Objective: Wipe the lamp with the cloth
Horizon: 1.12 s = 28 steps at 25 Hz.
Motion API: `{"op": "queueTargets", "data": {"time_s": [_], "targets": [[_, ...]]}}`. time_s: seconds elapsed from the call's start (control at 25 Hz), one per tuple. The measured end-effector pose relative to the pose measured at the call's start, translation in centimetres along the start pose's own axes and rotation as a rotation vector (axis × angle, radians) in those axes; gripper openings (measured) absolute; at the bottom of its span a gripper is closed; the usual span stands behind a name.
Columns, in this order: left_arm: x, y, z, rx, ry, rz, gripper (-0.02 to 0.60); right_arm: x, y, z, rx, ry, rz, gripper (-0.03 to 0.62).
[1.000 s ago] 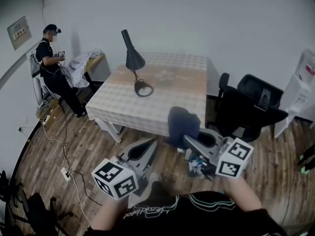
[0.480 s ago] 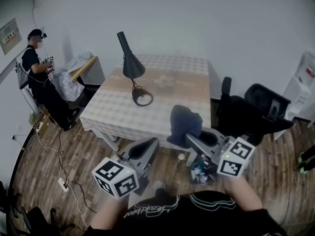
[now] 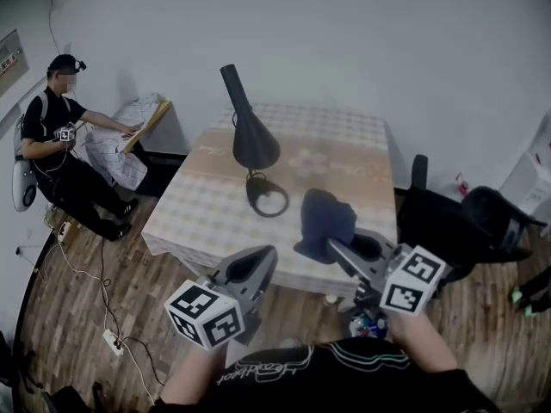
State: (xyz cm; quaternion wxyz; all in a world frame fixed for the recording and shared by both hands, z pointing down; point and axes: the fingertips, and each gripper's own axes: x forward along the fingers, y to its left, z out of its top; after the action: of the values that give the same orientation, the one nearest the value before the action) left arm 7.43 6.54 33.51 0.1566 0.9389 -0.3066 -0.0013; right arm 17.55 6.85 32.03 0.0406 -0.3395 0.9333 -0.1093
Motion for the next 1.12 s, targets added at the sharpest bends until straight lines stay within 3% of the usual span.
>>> {"op": "queueTargets", "data": {"time_s": [0.44,0.88,1.12], "targets": [[1.2,9.9,2.3,-0.011,-0.002,0.038,0.0,9.0,-5.0,0.8,-0.004,0.014,-0.012,0.061],[3.0,13.4,4.2,0.013,-0.024,0.081,0.0,13.1,-9.3,5.1,-0.101,-0.009,0.012,0.061],[4.7,17.0,6.6,0.017,-0.032,0.124,0.0,16.6,-13.7,8.6,-0.165,-0.012,0.003,0.061]]}}
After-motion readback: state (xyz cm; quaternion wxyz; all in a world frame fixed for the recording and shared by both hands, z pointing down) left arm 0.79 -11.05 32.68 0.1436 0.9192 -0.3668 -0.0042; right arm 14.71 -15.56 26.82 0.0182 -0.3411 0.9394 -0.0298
